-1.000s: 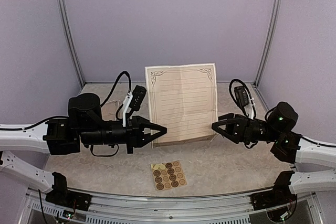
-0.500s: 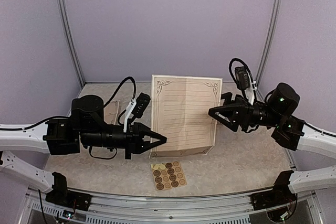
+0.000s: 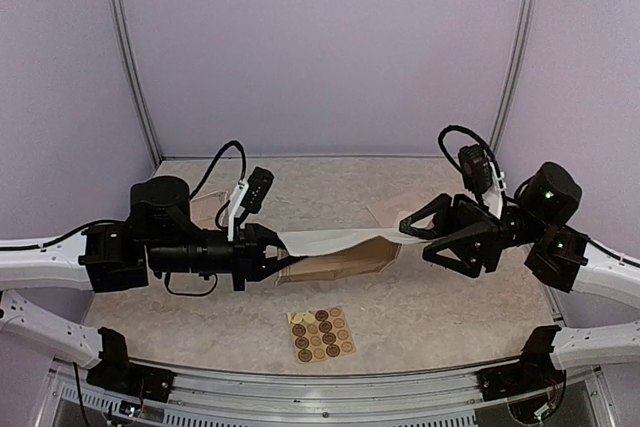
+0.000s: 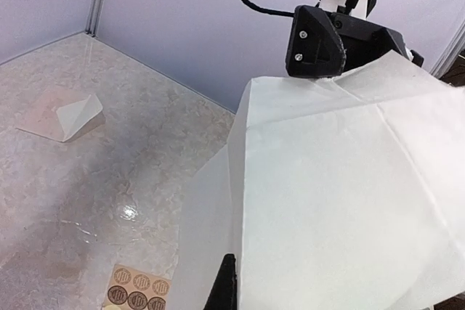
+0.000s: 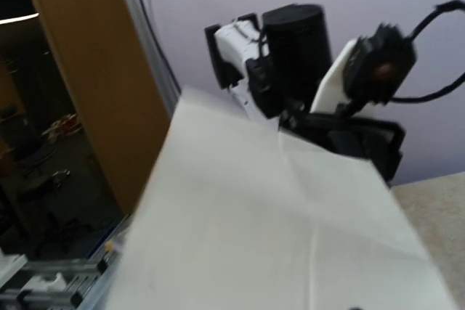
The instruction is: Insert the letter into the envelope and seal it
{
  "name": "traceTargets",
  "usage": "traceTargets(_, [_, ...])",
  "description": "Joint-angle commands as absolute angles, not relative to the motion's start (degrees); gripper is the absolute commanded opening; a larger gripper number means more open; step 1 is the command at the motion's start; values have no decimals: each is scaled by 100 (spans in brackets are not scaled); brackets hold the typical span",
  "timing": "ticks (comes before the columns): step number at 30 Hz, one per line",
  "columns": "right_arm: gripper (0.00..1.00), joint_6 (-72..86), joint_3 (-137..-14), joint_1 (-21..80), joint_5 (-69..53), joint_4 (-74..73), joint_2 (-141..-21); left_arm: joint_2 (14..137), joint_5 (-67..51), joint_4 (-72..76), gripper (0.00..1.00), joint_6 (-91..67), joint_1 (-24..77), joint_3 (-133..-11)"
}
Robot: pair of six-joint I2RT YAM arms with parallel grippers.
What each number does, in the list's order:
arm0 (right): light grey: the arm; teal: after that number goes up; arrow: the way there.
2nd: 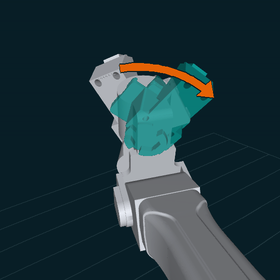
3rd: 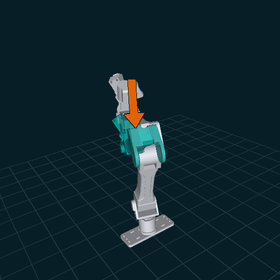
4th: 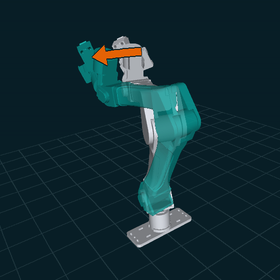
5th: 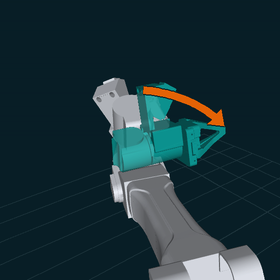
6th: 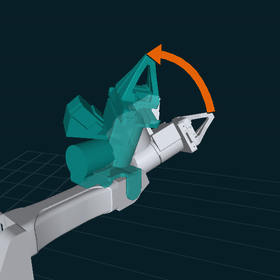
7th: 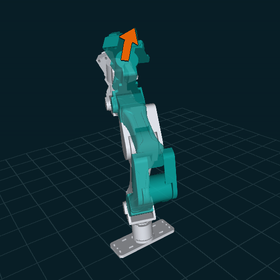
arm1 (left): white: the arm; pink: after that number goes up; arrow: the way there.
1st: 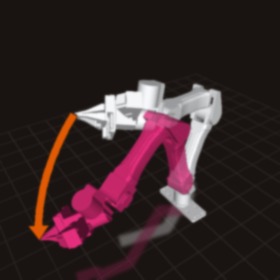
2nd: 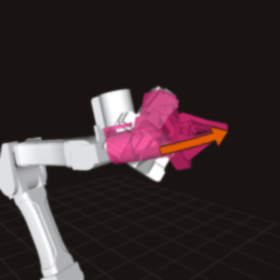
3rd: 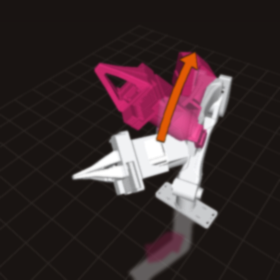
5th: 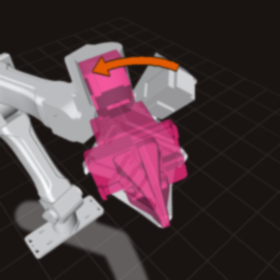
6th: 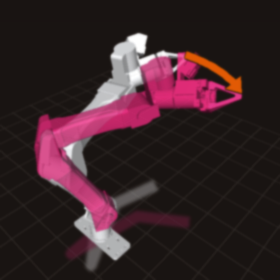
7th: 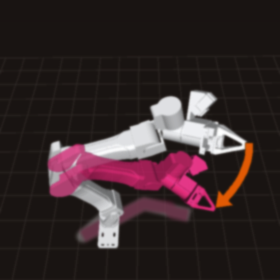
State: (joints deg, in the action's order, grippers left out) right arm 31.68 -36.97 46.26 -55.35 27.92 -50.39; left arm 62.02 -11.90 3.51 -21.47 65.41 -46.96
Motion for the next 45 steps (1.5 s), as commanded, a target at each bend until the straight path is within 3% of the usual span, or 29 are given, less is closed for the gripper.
traceTargets(1, [62,2939,-3645,4684,-5927,2136,-5037,6073,-1492,638,0,-2206,6456,-4653])
traceTargets(7, [64,2886,-3379,4679,-5978,1854,-5025,5929,-1538,617,0,-2193,6342,-4623])
traceTargets(13, [92,2789,-3200,4683,-5559,1559,-4477,5490,-1398,654,0,-2293,6155,-4399])
traceTargets(16, [98,2827,-3185,4685,-4975,1606,-4265,5362,-1472,602,0,-2278,6144,-4377])
traceTargets(19, [100,2846,-3302,4684,-3717,1366,-4316,5318,-1739,604,0,-2268,6142,-4385])
traceTargets(22, [99,2913,-3298,4685,-3369,1649,-4647,5325,-1990,681,0,-2276,6143,-4386])
traceTargets(34, [99,3304,-3582,4823,-4311,2795,-5910,5395,-2373,899,0,-2372,6144,-4317])
traceTargets(39, [89,3320,-3656,4995,-4546,3013,-6090,5486,-2453,1003,0,-2391,6139,-4315])
traceTargets(42, [73,3297,-3704,5095,-4670,3051,-6199,5536,-2477,1060,0,-2399,6142,-4311])
traceTargets(45, [41,3352,-3681,5140,-4834,3227,-6273,5547,-2408,1081,0,-2399,6143,-4292])
